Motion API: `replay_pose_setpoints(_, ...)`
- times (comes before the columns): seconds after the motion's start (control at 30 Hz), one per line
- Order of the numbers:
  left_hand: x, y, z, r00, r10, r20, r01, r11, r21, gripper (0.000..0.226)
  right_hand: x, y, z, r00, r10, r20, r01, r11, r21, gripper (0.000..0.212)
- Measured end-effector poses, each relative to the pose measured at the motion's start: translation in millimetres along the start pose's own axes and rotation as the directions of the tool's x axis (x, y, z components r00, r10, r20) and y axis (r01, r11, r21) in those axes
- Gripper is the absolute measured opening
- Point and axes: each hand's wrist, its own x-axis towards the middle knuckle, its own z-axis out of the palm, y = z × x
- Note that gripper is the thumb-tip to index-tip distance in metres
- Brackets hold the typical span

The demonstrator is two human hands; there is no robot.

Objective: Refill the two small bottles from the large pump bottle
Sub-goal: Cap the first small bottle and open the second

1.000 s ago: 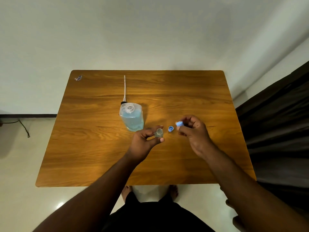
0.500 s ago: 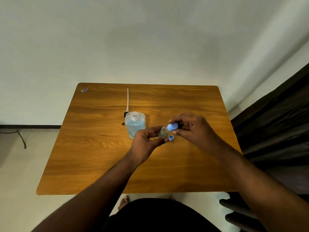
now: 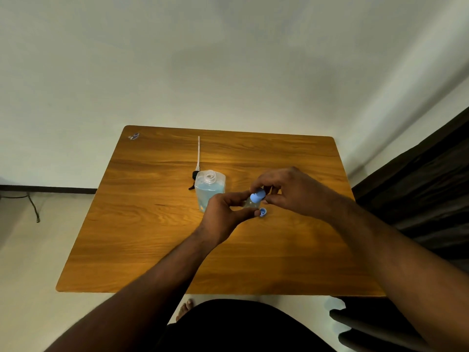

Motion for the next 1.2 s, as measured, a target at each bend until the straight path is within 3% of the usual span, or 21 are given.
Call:
replay_pose_setpoints(0.27, 6.4, 3.7, -3.8, 0.998, -0.005, 0.055, 0.005, 1.0, 0.013, 0.043, 7.9, -4.6, -14.1, 0.994, -0.03, 0.102, 0.035, 0.998, -0.057, 0.026)
replay_pose_setpoints(0.47, 10.3, 5.2, -2.2, 0.998, 0.007, 0.057, -0.006, 1.0, -0.003, 0.046, 9.5, -6.4, -17.7, 0.992, 0.051, 0.118, -0.033, 0.988, -0.152, 0.017)
replay_pose_setpoints(0.57, 12.4, 5.1, -0.4, 0.998, 0.021, 0.062, -0.021, 1.0, -0.005, 0.046, 11.8, -4.5, -15.5, 0.987, 0.145, 0.068, -0.109, 0.92, -0.377, 0.039)
replay_pose_setpoints(0.63, 14.1, 6.5, 0.9, 0.998, 0.031, 0.061, -0.03, 0.999, -0.024, 0.044, 11.7, -3.3, -15.3, 0.983, 0.184, 0.003, -0.164, 0.886, -0.433, 0.058)
replay_pose_setpoints(0.73, 17.2, 11.2, 2.0, 0.997, 0.039, 0.061, -0.036, 0.998, -0.047, 0.044, 8.6, -4.3, -24.2, 0.986, 0.162, 0.036, -0.151, 0.965, -0.214, 0.064)
replay_pose_setpoints(0.83, 20.0, 12.4, 1.7, 0.997, 0.044, 0.063, -0.042, 0.999, -0.023, 0.035, 9.5, -7.4, -31.3, 0.982, 0.073, 0.173, -0.051, 0.991, -0.127, 0.04)
replay_pose_setpoints(0.9, 20.8, 12.3, 1.7, 0.998, 0.025, 0.061, -0.024, 1.0, -0.014, 0.033, 12.0, -11.6, -28.3, 0.984, 0.13, 0.12, -0.085, 0.941, -0.327, 0.024)
replay_pose_setpoints(0.97, 21.8, 11.3, 1.9, 0.998, 0.024, 0.057, -0.025, 1.0, 0.015, 0.026, 14.8, -13.6, -23.5, 0.979, 0.204, -0.007, -0.172, 0.807, -0.565, 0.059)
replay_pose_setpoints(1.0, 22.0, 11.5, 2.9, 0.998, 0.026, 0.055, -0.027, 0.999, 0.027, 0.026, 14.9, -11.8, -23.0, 0.974, 0.218, -0.07, -0.215, 0.771, -0.599, 0.069)
replay_pose_setpoints(1.07, 22.6, 12.6, 4.3, 0.998, 0.025, 0.061, -0.026, 1.0, 0.011, 0.024, 13.1, -7.7, -27.6, 0.966, 0.21, -0.15, -0.258, 0.811, -0.525, 0.07)
replay_pose_setpoints(1.1, 23.4, 13.5, 4.1, 0.998, 0.024, 0.058, -0.024, 1.0, 0.004, 0.031, 11.5, -5.8, -31.8, 0.969, 0.207, -0.135, -0.245, 0.874, -0.42, 0.058)
replay_pose_setpoints(1.13, 24.3, 14.5, 2.9, 0.998, 0.025, 0.059, -0.025, 1.0, 0.0, 0.038, 10.4, -4.4, -36.3, 0.98, 0.189, -0.068, -0.2, 0.934, -0.296, 0.042)
replay_pose_setpoints(1.2, 24.1, 16.3, 1.0, 0.997, 0.029, 0.066, -0.028, 1.0, -0.009, 0.045, 10.8, -6.6, -42.2, 0.986, 0.127, 0.108, -0.113, 0.985, -0.13, 0.035)
